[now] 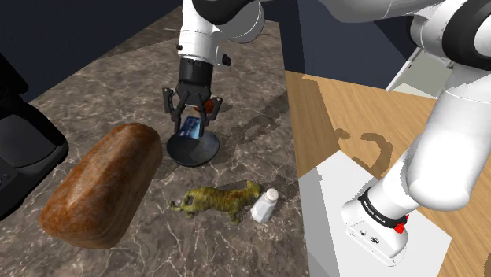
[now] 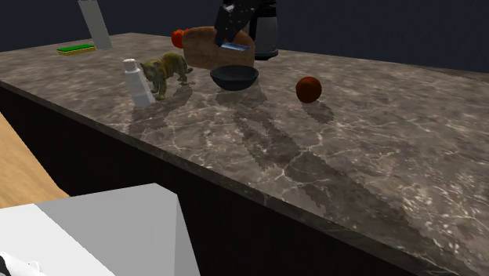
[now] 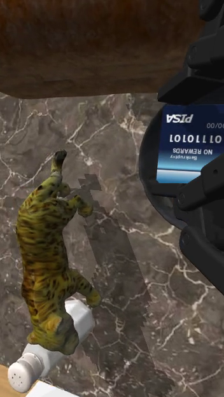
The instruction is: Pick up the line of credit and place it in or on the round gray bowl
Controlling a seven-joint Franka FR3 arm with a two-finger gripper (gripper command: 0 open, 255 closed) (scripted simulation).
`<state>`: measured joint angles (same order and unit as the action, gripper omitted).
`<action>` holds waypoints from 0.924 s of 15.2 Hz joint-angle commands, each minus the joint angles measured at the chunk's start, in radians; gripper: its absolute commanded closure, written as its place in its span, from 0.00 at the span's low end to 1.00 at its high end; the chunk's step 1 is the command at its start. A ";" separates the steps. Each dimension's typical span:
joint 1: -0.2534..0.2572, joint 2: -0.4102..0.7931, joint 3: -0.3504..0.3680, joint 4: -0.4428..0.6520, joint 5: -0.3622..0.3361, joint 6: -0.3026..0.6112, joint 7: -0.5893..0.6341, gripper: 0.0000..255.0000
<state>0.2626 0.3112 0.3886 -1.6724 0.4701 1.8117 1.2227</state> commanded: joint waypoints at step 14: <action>0.010 0.058 -0.004 -0.089 0.000 0.132 -0.060 1.00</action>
<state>0.2730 0.3684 0.3851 -1.7590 0.4705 1.9414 1.1641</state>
